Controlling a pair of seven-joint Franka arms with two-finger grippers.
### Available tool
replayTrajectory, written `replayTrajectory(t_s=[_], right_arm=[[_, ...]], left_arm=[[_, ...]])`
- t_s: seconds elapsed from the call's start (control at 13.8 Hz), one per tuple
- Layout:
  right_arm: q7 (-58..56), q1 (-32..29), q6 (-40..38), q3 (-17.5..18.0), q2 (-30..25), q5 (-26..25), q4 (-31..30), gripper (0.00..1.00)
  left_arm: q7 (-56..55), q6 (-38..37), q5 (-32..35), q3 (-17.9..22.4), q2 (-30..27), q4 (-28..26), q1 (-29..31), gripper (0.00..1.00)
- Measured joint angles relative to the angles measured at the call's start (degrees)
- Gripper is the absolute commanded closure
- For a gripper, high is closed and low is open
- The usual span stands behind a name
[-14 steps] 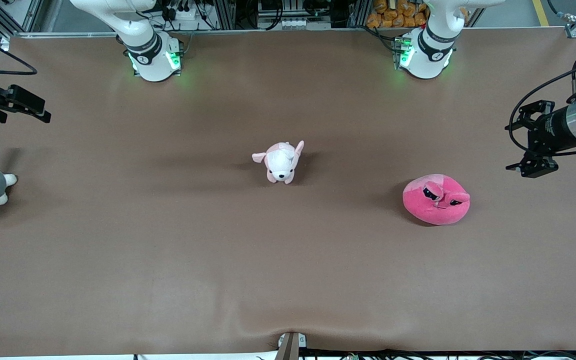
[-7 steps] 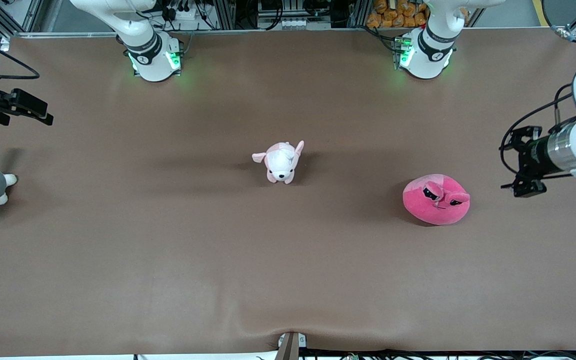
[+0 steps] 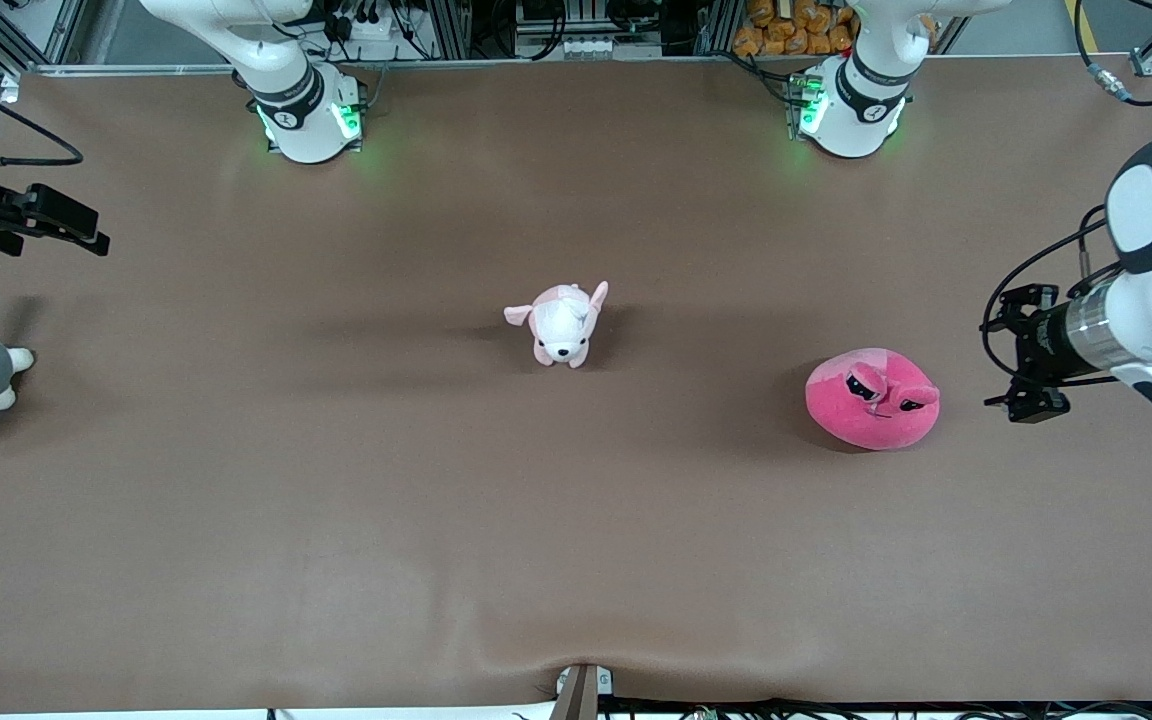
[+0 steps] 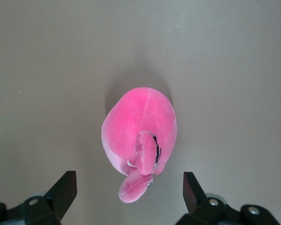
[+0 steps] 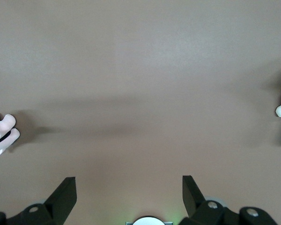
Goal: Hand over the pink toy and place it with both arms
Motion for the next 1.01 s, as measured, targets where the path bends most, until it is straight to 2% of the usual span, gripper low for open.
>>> replayTrajectory(t_s=[0.29, 0.72, 0.8, 0.94, 1.01], right_arm=[[0.0, 0.0, 0.0, 0.0, 0.1, 0.0, 0.0, 0.00], [0.0, 0.3, 0.0, 0.1, 0.2, 0.0, 0.0, 0.00], [0.0, 0.4, 0.0, 0.1, 0.2, 0.0, 0.0, 0.00], [0.0, 0.4, 0.0, 0.1, 0.2, 0.0, 0.0, 0.00], [0.0, 0.4, 0.1, 0.1, 0.2, 0.0, 0.0, 0.00]], left_arm=[[0.0, 5.7, -0.3, -0.3, 1.1, -4.2, 0.0, 0.00], [-0.1, 10.8, -2.8, -0.9, 4.3, -6.1, -0.1, 0.00], [-0.1, 11.5, -2.8, -1.0, 4.5, -6.9, -0.2, 0.02], [-0.1, 12.1, -2.8, -1.3, 4.7, -7.8, -0.2, 0.19], [-0.1, 12.1, -2.8, -1.4, 4.7, -8.0, -0.2, 0.23]])
